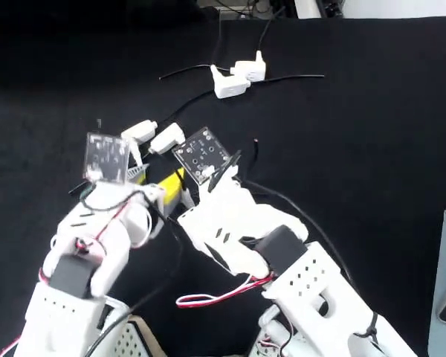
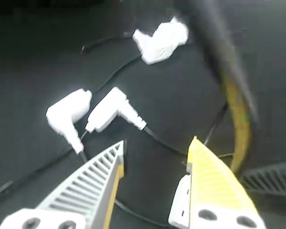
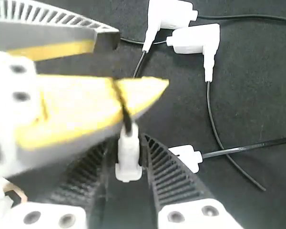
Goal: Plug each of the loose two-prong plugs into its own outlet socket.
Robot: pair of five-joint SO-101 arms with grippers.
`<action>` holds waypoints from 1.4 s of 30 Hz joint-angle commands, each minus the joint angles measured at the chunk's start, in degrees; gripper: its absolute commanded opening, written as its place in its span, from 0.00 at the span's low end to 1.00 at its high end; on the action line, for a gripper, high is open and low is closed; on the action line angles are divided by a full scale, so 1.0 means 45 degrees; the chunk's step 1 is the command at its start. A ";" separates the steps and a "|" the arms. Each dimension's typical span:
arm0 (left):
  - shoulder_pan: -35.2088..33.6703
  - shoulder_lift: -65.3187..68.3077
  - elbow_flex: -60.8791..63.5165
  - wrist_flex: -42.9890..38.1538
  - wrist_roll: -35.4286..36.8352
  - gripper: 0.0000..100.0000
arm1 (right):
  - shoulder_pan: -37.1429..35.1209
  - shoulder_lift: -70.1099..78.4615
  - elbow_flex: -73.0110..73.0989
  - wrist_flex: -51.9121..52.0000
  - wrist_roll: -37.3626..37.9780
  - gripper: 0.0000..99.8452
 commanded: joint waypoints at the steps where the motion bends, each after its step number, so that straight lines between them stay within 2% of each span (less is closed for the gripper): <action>1: 0.0947 -0.2618 0.0908 -0.0176 -0.0860 0.22 | -0.0176 -0.0244 0.0049 -0.0234 -0.0098 0.01; 6: 0.1026 -0.5411 0.2432 -0.0137 -0.1270 0.22 | -0.0156 -0.0283 0.0127 -0.0234 -0.0098 0.01; 10: 0.0713 -0.5880 0.2276 0.0977 -0.1211 0.22 | -0.0098 -0.0244 0.0225 -0.0156 -0.0098 0.01; 15: -0.1944 -0.5841 0.1651 0.2110 -0.0801 0.22 | -0.0098 -0.0283 0.1553 -0.0938 -0.0078 0.01; 21: -0.4620 -0.5841 0.1690 0.2168 0.0840 0.22 | 0.0762 -0.0244 0.4132 -0.3927 0.0020 0.01; 30: -0.4874 -0.5822 0.1709 0.2188 0.0860 0.22 | 0.1426 -0.0303 0.6457 -0.6681 0.0625 0.01; 35: -0.4894 -0.5822 0.1709 0.2188 0.0821 0.22 | 0.2071 -0.0303 0.6554 -0.6799 0.0645 0.01; 39: -0.4933 -0.5822 0.1709 0.2188 0.0821 0.22 | 0.2051 -0.0303 0.6730 -0.6779 0.0645 0.01; 42: -0.5558 -0.5822 0.1631 0.2168 0.0899 0.22 | 0.1797 -0.0322 0.6886 -0.6740 0.0645 0.01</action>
